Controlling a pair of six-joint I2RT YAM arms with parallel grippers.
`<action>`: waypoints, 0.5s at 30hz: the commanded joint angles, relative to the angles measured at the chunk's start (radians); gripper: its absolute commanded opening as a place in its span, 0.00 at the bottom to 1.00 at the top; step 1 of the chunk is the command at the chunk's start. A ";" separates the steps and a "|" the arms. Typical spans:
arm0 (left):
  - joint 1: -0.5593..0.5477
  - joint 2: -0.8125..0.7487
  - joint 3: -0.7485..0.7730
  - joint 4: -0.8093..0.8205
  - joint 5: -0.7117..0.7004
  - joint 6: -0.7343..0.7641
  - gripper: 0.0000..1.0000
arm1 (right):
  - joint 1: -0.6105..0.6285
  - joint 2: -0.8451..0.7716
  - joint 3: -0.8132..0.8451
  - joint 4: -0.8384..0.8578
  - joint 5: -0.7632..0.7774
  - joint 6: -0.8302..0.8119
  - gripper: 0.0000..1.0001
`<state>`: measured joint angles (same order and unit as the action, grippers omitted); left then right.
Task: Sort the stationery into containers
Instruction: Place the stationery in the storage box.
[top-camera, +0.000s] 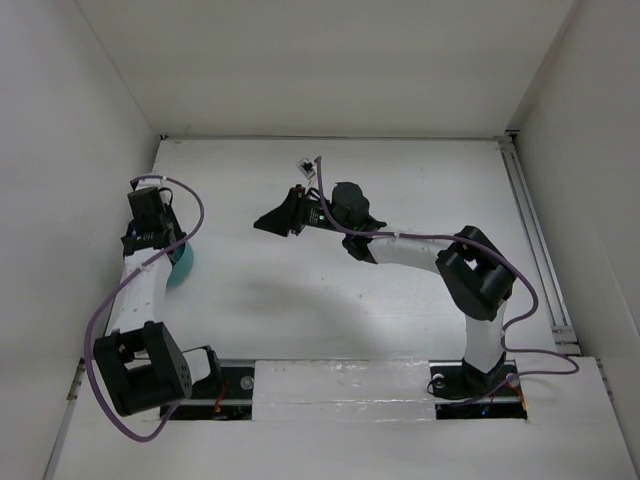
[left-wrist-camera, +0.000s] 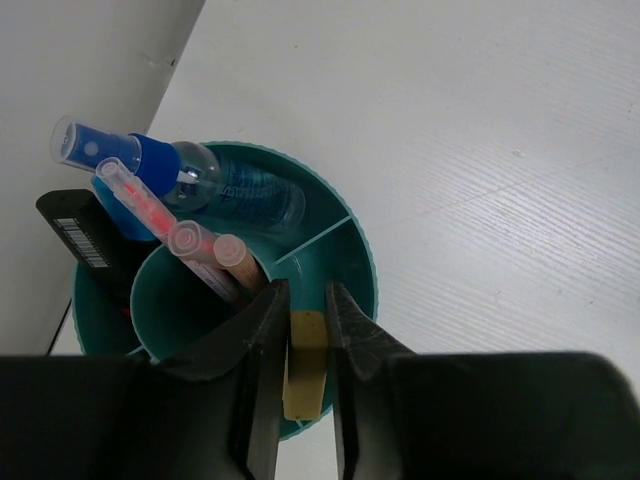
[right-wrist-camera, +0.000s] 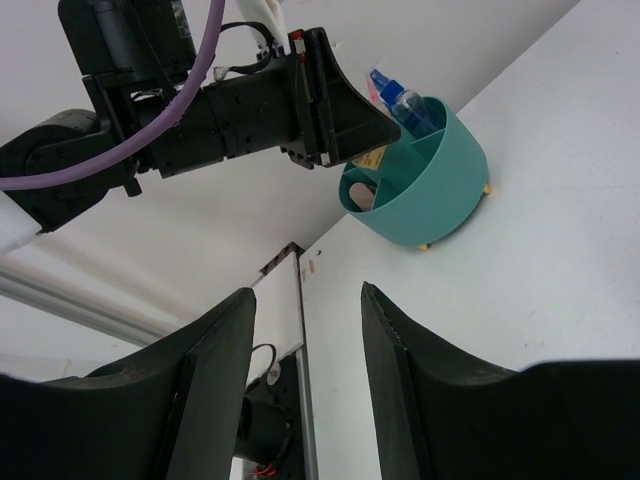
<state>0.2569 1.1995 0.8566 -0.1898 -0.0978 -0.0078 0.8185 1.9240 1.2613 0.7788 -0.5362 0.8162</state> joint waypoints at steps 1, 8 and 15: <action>0.004 0.002 -0.013 0.033 0.010 -0.008 0.19 | -0.002 -0.049 0.003 0.082 -0.021 0.003 0.52; 0.004 0.021 -0.013 0.033 0.010 -0.017 0.25 | -0.002 -0.049 0.003 0.082 -0.021 0.003 0.52; -0.005 -0.096 -0.004 0.033 0.032 -0.026 0.30 | -0.002 -0.049 0.003 0.082 -0.021 0.003 0.52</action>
<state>0.2569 1.2034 0.8562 -0.1844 -0.0849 -0.0227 0.8185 1.9240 1.2613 0.7788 -0.5369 0.8169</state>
